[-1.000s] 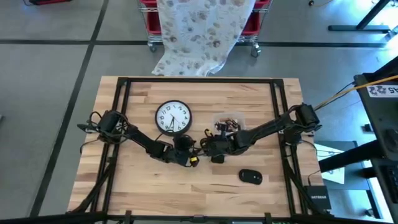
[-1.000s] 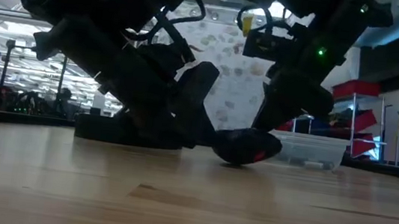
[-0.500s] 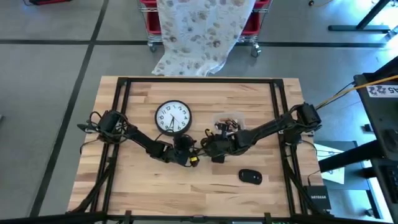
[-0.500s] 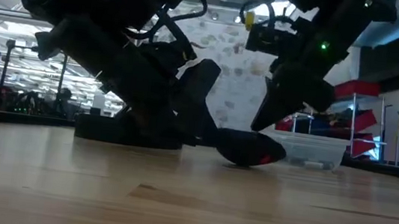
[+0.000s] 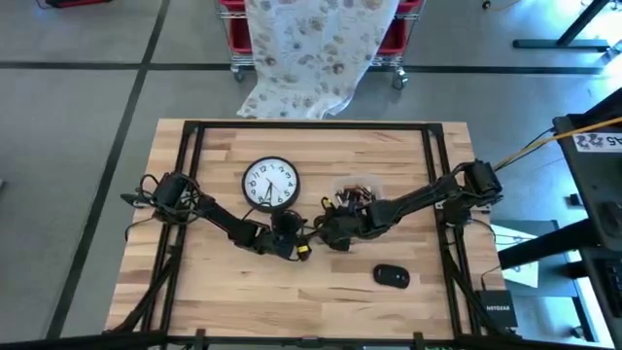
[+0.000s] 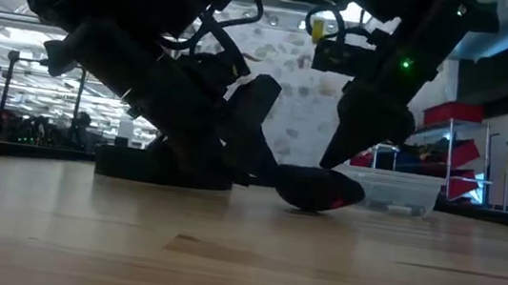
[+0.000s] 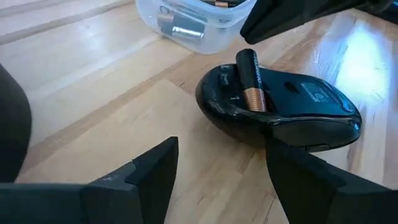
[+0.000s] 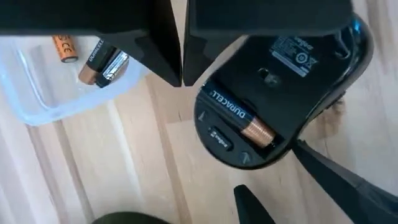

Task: Insert battery
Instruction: Insert the black battery into the right computer mouse

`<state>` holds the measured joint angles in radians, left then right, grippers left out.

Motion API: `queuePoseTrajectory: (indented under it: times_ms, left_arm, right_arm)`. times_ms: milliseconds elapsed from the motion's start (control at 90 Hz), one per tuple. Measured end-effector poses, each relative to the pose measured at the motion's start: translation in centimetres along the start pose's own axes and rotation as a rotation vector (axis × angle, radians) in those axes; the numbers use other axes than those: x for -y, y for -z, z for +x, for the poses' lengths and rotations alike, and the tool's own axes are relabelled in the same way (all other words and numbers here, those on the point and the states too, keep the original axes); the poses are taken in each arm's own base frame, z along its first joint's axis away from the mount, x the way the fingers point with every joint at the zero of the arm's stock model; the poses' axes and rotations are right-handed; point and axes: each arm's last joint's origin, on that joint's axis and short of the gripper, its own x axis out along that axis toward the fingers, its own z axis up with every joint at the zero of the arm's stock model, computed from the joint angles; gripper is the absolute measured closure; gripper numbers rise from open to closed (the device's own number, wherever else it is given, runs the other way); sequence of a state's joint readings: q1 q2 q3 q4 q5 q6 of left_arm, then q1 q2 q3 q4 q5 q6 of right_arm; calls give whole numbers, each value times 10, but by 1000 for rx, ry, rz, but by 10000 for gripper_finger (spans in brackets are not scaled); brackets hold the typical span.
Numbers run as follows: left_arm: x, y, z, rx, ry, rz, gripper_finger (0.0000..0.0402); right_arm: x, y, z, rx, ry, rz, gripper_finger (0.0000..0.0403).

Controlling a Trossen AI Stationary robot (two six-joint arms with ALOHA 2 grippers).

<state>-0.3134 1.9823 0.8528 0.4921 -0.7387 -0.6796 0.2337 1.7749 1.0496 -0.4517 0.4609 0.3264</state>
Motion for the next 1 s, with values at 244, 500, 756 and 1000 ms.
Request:
queuePoseTrajectory:
  times_ms: [244, 500, 756, 1000]
  left_arm:
    - [0, 0, 0, -2, -1, 2, 178]
    - [0, 0, 0, -6, 4, 6, 178]
    - [0, 1, 0, -13, 10, 11, 178]
    - [0, 1, 0, -12, 10, 11, 178]
  right_arm:
    - [-3, 0, 10, -8, -14, -9, 403]
    - [-5, -1, 12, 9, -28, -23, 403]
    - [-8, -3, 12, 23, -85, -44, 403]
    - [-10, -3, 14, 15, -133, -72, 403]
